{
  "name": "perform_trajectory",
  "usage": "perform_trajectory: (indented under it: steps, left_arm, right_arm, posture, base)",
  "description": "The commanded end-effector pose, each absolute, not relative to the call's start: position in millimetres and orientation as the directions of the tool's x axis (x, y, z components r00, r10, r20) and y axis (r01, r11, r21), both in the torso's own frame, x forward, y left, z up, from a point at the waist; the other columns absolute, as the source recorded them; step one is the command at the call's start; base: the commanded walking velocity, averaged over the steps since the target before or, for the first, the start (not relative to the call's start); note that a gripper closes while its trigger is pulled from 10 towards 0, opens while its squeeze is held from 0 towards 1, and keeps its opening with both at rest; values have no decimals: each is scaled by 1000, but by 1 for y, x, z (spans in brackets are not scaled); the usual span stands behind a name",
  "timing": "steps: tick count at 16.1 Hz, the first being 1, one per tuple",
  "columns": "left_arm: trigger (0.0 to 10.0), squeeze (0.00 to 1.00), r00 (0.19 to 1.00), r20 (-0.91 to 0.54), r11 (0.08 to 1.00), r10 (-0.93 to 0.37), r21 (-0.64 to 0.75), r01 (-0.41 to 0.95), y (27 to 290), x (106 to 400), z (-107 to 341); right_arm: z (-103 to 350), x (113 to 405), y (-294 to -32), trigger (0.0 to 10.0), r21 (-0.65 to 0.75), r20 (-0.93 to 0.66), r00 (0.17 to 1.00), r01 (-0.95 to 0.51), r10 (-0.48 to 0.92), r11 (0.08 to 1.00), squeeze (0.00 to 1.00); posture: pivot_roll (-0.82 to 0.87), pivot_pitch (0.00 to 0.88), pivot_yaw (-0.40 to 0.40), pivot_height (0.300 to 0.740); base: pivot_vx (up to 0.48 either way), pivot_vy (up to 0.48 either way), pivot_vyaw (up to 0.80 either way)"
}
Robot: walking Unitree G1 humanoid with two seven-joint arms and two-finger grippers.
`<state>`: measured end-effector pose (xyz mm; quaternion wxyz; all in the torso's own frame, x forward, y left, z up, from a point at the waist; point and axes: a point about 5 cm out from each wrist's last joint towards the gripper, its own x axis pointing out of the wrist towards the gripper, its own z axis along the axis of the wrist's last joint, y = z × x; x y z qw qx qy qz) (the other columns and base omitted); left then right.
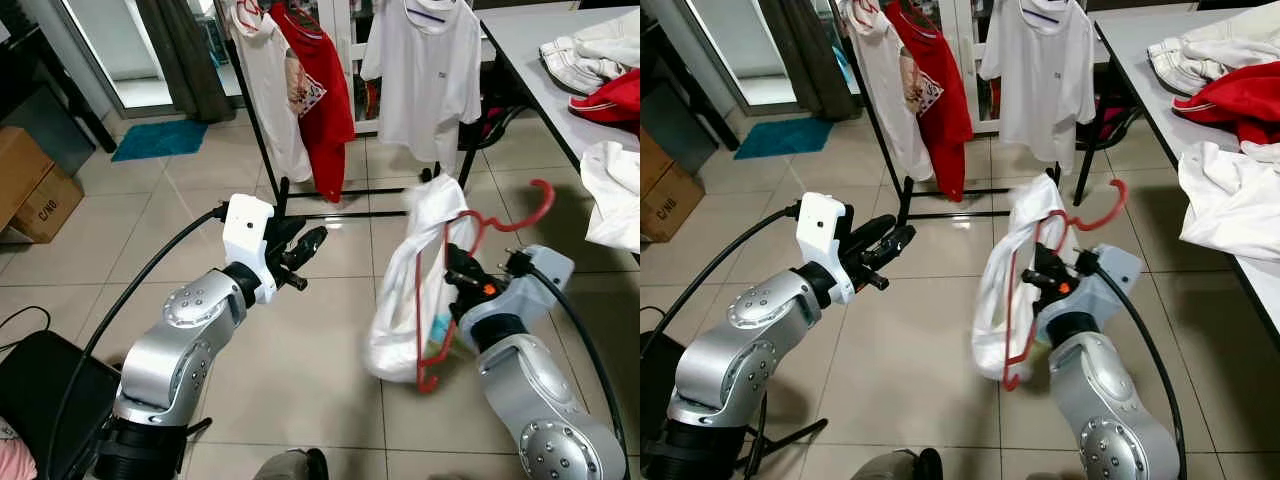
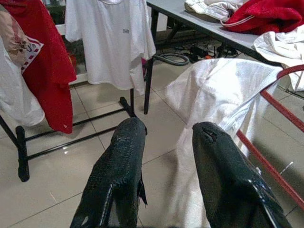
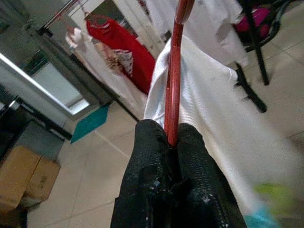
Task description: Hang hanger
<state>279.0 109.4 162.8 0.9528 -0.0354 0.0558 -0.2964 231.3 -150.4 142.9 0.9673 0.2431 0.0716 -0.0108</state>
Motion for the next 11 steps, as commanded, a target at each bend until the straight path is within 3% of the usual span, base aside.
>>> perform_trajectory:
  steps: [1,7,8,11]
  left_arm:
    - [10000,0,826,-89,830,-557,-92,550,112,280,162]
    - [10000,0,829,-86,833,-552,-93,545,112,281,162]
    - [10000,0,830,-87,834,-551,-93,544,112,281,162]
    - [10000,0,833,-96,839,-544,-88,538,114,283,160]
  right_arm:
    - [146,231,-150,10000,490,-115,993,55,2,870,0]
    - [149,234,-152,10000,469,-111,992,112,-67,876,0]
    - [155,235,-148,10000,565,-65,998,54,-21,824,0]
    - [157,238,-147,10000,359,-37,999,26,-14,933,0]
  posture:
    - [-75,67,139,740]
    - [-72,75,134,740]
    - [-73,75,135,740]
    - [-75,76,138,740]
  base:
    - [0,0,0]
    - [0,0,0]
    - [0,0,0]
    - [0,0,0]
